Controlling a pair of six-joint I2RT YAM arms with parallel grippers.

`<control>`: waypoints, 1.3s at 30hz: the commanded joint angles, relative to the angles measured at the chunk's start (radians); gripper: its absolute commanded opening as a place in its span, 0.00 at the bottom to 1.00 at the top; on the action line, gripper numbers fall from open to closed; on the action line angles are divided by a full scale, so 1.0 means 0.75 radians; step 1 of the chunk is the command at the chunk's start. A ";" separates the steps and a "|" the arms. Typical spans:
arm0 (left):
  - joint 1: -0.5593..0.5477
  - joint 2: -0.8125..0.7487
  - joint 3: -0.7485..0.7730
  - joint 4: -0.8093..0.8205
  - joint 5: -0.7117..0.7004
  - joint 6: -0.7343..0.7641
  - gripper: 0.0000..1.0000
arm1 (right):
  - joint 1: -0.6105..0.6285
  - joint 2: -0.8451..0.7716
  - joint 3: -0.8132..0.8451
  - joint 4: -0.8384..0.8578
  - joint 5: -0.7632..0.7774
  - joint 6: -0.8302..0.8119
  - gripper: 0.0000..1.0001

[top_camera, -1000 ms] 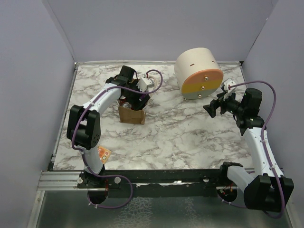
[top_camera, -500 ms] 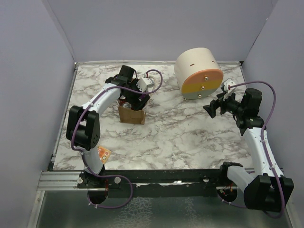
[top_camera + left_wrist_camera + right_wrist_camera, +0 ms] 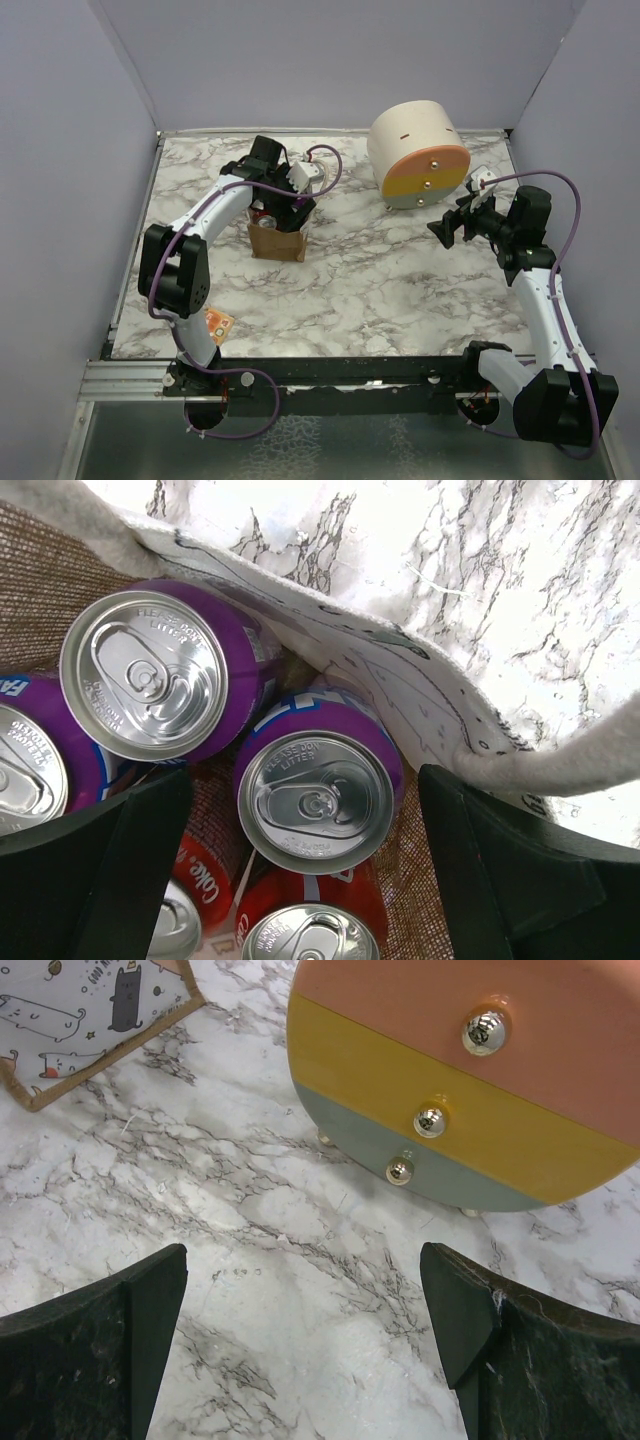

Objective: Place the beverage into the canvas bag

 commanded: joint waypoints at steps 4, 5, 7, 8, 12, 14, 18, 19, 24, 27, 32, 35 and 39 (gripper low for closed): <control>-0.006 -0.068 0.072 -0.018 0.045 -0.025 0.98 | -0.008 -0.005 -0.017 0.042 -0.020 -0.015 1.00; -0.005 -0.070 0.072 -0.018 0.044 -0.025 0.98 | -0.008 -0.005 -0.017 0.043 -0.021 -0.015 1.00; -0.006 -0.073 0.073 -0.019 0.041 -0.025 0.99 | -0.008 -0.006 -0.018 0.042 -0.021 -0.015 0.99; -0.005 -0.077 0.074 -0.019 0.038 -0.025 0.99 | -0.008 -0.006 -0.017 0.042 -0.020 -0.015 1.00; -0.006 -0.093 0.080 -0.015 0.035 -0.025 0.99 | -0.008 -0.006 -0.018 0.042 -0.023 -0.015 1.00; -0.005 -0.105 0.089 -0.016 0.031 -0.027 0.99 | -0.008 -0.008 -0.018 0.042 -0.024 -0.015 1.00; -0.006 -0.122 0.102 -0.010 0.020 -0.027 0.99 | -0.008 -0.009 -0.018 0.042 -0.026 -0.015 1.00; -0.005 -0.122 0.103 -0.006 0.017 -0.029 0.99 | -0.007 -0.007 -0.017 0.042 -0.027 -0.015 1.00; -0.005 -0.197 0.060 0.074 -0.009 -0.080 0.99 | -0.008 -0.006 -0.020 0.042 -0.025 -0.015 1.00; -0.006 -0.237 0.020 0.145 -0.050 -0.126 0.99 | -0.008 -0.003 -0.020 0.044 -0.025 -0.015 1.00; -0.004 -0.309 -0.035 0.246 -0.152 -0.185 0.99 | -0.008 0.000 -0.020 0.045 -0.015 -0.021 1.00; -0.001 -0.347 -0.065 0.288 -0.187 -0.190 0.99 | -0.008 0.000 -0.024 0.041 0.010 -0.042 1.00; 0.003 -0.379 -0.090 0.321 -0.251 -0.200 0.99 | -0.007 -0.004 -0.031 0.047 0.079 -0.066 1.00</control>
